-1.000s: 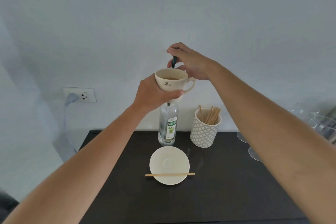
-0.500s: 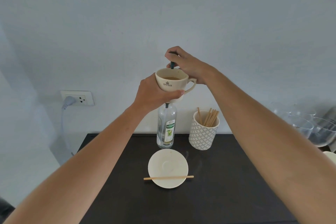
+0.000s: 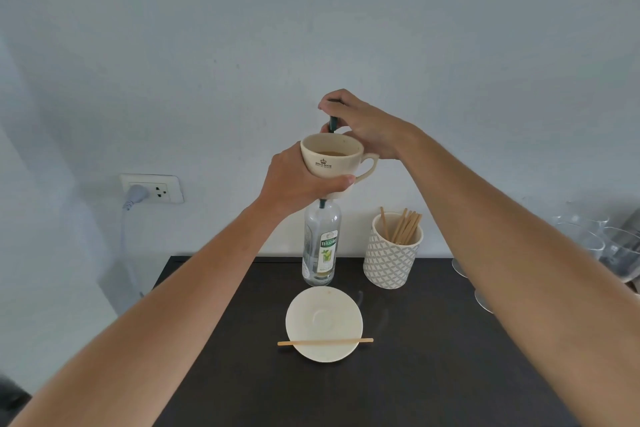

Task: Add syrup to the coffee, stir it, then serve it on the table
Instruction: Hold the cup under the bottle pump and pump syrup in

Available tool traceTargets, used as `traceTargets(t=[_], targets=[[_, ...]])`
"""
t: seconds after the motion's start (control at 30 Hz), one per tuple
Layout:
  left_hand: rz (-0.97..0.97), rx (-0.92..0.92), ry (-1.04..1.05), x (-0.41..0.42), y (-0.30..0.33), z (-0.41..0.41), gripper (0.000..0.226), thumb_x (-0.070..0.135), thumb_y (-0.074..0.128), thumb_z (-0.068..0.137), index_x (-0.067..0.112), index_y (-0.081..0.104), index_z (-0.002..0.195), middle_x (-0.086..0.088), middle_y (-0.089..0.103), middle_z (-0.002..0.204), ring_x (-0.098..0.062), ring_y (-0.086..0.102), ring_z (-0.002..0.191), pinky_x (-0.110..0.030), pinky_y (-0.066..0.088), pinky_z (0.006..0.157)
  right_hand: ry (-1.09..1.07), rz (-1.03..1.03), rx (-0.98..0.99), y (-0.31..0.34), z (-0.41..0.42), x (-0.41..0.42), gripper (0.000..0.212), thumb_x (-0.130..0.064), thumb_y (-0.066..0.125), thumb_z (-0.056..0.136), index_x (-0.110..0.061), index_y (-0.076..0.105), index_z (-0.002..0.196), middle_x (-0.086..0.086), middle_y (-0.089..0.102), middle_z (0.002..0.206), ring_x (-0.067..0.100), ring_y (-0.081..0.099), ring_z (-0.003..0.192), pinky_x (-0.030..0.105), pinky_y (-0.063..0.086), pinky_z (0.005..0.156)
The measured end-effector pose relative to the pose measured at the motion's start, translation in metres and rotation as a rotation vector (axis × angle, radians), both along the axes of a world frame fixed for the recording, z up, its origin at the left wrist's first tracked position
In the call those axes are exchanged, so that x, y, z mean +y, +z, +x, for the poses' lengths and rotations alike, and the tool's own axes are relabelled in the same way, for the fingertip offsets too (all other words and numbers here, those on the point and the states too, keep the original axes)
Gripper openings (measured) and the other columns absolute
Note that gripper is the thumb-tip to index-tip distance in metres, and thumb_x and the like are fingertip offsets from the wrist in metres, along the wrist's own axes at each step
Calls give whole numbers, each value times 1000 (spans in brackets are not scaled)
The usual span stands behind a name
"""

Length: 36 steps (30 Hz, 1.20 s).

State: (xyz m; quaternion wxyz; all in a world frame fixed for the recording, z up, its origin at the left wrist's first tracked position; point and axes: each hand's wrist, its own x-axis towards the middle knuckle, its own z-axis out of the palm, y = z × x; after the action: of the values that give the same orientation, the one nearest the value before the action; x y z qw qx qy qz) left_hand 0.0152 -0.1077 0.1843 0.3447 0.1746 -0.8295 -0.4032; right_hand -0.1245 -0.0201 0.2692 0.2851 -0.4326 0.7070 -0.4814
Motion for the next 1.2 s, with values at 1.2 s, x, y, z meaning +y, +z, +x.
traceTargets(t=[1.2], targets=[[7,-5,2,2,0,-2,84,67,79,45,29,63,118,17,70,98,2,66,91,-26,58,77,28,9,22,-4,-5,-3,25,-46,54,100,-30,52,119,2,64,99,23,58,85,30,49,64]])
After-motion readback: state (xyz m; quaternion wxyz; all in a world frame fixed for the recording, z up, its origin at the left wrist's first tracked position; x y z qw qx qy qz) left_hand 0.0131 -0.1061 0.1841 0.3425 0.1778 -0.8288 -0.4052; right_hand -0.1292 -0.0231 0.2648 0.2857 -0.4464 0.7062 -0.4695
